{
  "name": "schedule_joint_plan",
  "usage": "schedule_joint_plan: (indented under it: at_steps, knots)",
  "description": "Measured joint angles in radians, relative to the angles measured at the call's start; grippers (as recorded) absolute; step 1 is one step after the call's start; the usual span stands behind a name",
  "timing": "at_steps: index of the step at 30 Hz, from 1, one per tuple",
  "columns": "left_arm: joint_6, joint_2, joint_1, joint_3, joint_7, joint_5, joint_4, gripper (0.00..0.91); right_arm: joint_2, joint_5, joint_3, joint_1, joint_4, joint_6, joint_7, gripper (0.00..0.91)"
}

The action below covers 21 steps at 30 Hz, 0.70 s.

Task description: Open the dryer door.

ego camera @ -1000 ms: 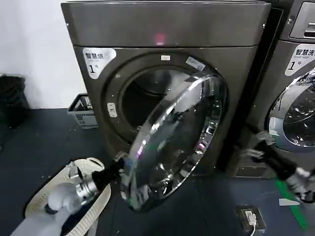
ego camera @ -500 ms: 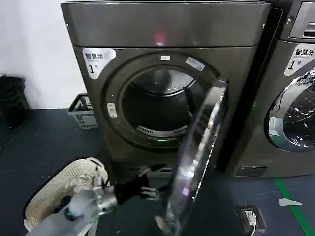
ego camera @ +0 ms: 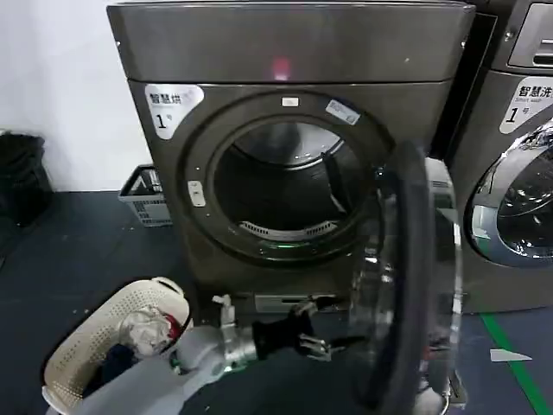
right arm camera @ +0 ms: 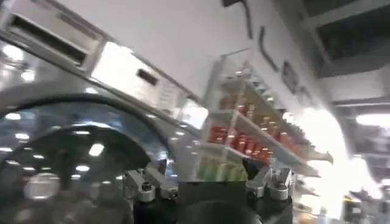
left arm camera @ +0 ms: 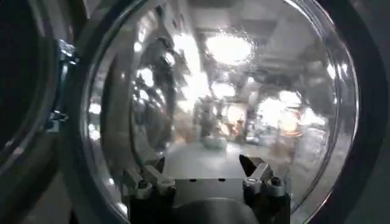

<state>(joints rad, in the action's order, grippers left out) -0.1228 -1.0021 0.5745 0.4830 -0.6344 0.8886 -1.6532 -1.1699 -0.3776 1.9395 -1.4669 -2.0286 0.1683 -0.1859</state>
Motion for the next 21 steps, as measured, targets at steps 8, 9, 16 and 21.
schedule_joint_plan:
  at_steps: [8,9,16,21]
  knots:
    - [-0.003,-0.107,-0.081,0.069,0.018,0.000,0.089,0.907,0.023,-0.050,0.141,-0.040,0.000,0.045,0.023,0.907]
    - [-0.004,-0.120,-0.090,0.076,0.022,0.002,0.098,0.907,0.025,-0.052,0.160,-0.049,0.000,0.051,0.021,0.907]
    - [-0.013,-0.221,-0.172,0.142,0.032,0.012,0.185,0.907,0.046,-0.054,0.277,-0.105,0.010,0.068,0.014,0.907]
    - [-0.022,-0.308,-0.225,0.174,0.046,0.016,0.257,0.907,0.049,-0.054,0.315,-0.116,0.015,0.067,0.012,0.907]
